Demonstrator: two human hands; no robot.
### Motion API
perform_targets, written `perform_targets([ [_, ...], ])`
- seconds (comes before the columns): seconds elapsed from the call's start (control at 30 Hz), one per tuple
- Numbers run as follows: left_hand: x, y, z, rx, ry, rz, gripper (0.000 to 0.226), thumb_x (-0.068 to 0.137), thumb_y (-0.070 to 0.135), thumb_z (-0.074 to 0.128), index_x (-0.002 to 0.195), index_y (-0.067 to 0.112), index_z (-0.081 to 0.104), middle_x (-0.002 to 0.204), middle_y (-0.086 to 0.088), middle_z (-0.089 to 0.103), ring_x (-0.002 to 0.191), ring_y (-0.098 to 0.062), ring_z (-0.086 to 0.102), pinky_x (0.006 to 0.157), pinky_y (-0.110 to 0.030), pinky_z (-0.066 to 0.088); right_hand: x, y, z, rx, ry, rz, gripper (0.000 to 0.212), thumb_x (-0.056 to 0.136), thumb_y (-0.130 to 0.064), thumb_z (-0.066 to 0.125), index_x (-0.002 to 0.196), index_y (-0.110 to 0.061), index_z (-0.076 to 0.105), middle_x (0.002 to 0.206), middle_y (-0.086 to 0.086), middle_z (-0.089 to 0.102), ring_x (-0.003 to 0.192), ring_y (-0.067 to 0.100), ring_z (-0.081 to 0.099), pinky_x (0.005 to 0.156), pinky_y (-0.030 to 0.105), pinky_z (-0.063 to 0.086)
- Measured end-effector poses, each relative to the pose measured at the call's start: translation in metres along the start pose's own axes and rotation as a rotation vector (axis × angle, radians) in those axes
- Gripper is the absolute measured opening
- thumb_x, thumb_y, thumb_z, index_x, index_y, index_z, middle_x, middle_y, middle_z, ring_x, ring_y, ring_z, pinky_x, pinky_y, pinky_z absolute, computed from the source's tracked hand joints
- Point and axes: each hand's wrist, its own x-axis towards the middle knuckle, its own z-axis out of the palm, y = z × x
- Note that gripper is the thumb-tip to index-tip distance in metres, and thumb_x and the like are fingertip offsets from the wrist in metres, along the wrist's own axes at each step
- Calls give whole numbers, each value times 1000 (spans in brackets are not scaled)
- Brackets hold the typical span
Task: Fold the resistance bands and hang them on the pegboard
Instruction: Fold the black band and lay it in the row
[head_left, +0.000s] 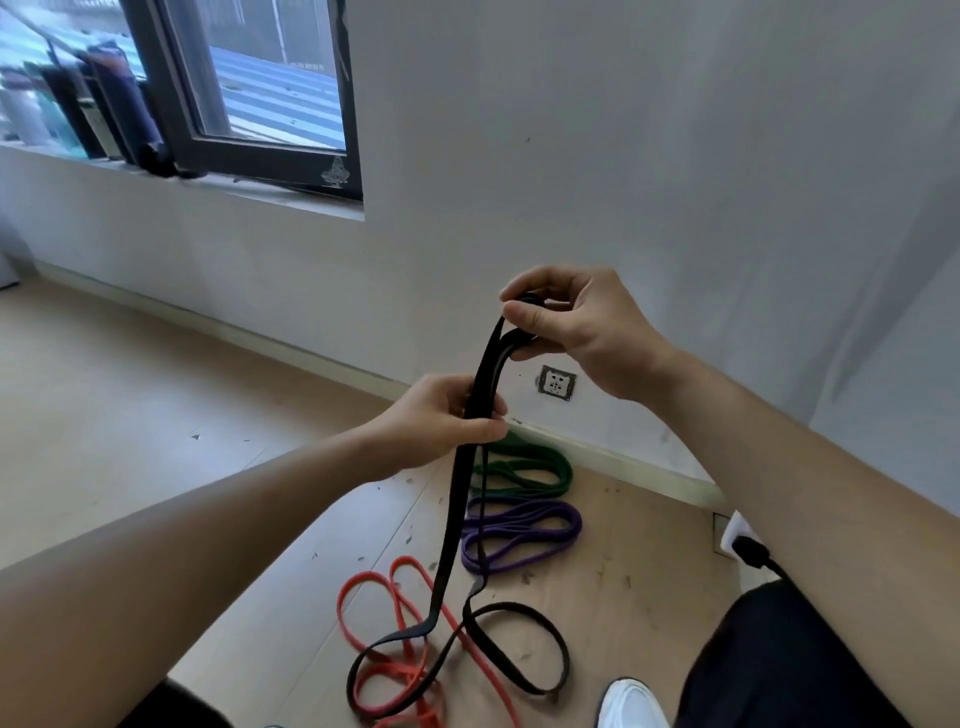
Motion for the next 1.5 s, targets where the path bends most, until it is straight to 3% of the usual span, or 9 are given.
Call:
perform_targets([
  [0.2, 5, -5, -9, 159, -13, 4, 13, 94, 9, 68, 104, 17, 65, 90, -3, 70, 88, -17, 69, 89, -36, 57, 1, 0, -28, 146, 136, 1, 5, 93, 0, 66, 96, -3, 68, 92, 17, 61, 79, 30, 70, 68, 33, 62],
  [0.33, 7, -18, -21, 336, -51, -73, 4, 92, 15, 68, 96, 18, 68, 95, -14, 69, 95, -32, 67, 96, -49, 54, 4, -2, -50, 373, 252, -16, 9, 98, 0, 59, 96, -6, 66, 92, 12, 64, 78, 26, 73, 73, 35, 61],
  [0.57, 2, -17, -56, 103, 53, -135, 19, 92, 19, 71, 109, 9, 71, 97, -12, 77, 99, -28, 74, 99, -43, 57, 0, 27, -87, 367, 393, 193, 14, 102, 0, 51, 106, -4, 64, 97, 11, 60, 85, 28, 69, 74, 33, 63],
  [0.67, 2, -16, -63, -25, 182, -111, 20, 92, 17, 71, 108, 5, 72, 94, -13, 75, 98, -30, 73, 100, -45, 56, -6, 50, -92, 179, 316, 395, 15, 103, -1, 49, 108, -3, 63, 104, 14, 58, 85, 28, 68, 71, 35, 65],
  [0.83, 6, 5, -57, -267, 331, -11, 19, 88, 20, 72, 105, 10, 73, 85, 0, 73, 91, -23, 70, 96, -37, 58, -16, 71, -82, -316, -94, 640, 16, 101, -8, 55, 109, -12, 68, 114, 12, 68, 101, 28, 68, 91, 46, 60],
  [0.93, 7, 24, -50, -356, 366, 68, 34, 81, 29, 76, 108, 9, 73, 80, 5, 71, 84, -17, 70, 94, -36, 57, -13, 67, -65, -458, -203, 550, 20, 99, -16, 63, 118, -19, 67, 120, 4, 69, 112, 22, 65, 95, 40, 55],
  [1.17, 3, 53, -35, -239, 372, 201, 16, 92, 20, 72, 107, 15, 74, 73, 9, 69, 68, -14, 63, 76, -27, 56, 0, 23, -9, -82, -145, 113, 42, 92, -18, 73, 132, -12, 63, 125, 6, 71, 117, 14, 67, 104, 32, 52],
  [1.33, -6, 54, -35, -91, 243, 195, 16, 92, 13, 70, 107, 15, 75, 79, 4, 69, 69, -8, 63, 72, -22, 58, -1, 22, 4, -208, -170, 57, 30, 88, -11, 78, 117, -13, 70, 95, 0, 72, 90, 12, 69, 90, 28, 56],
  [1.5, -8, 48, -39, -20, 219, 170, 18, 91, 14, 71, 108, 13, 75, 90, -5, 72, 76, -8, 67, 73, -21, 57, -2, 19, 3, -251, -178, -1, 23, 90, -14, 76, 110, -4, 74, 101, 16, 75, 93, 18, 70, 90, 30, 55],
])
